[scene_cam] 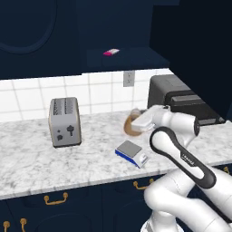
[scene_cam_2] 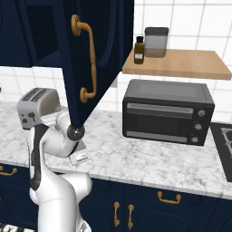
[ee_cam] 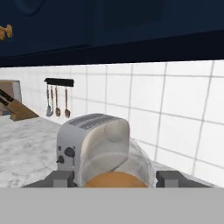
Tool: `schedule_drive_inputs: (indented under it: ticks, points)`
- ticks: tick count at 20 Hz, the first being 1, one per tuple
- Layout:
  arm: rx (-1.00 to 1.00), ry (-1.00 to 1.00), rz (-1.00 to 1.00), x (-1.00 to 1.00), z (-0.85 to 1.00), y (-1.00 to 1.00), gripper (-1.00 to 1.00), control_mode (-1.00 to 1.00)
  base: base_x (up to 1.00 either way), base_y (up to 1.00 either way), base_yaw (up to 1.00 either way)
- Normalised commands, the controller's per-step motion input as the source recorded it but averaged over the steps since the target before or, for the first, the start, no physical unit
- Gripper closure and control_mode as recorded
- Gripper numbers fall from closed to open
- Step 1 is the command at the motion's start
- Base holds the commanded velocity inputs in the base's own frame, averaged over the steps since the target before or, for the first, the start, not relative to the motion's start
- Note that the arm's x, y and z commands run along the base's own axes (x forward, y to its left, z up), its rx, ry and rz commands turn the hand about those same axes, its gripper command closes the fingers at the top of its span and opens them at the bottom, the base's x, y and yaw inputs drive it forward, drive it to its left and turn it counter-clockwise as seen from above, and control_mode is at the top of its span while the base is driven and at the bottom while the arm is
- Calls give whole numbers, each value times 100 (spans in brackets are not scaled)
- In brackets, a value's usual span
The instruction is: Pick the honey bottle and place it on the digital scale for weighing, and close the cabinet.
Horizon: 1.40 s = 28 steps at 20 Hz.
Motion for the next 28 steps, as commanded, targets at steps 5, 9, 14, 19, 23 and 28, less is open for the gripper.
schedule_drive_inputs:
  ticks: [5,9,14,19,23,28]
  points:
    - [1,-5,12,-7,-55,-21,100,-100,0,0,0]
    - [1,0,11,-6,-41,-16,100,-100,0,0,0]
    - [0,1,5,0,-14,-14,100,-100,0,0,0]
    - [0,0,8,-4,-26,-1,100,-100,0,0,0]
    - [0,0,8,9,-44,0,100,-100,0,0,0]
    - [0,2,4,22,-32,16,100,-100,0,0,0]
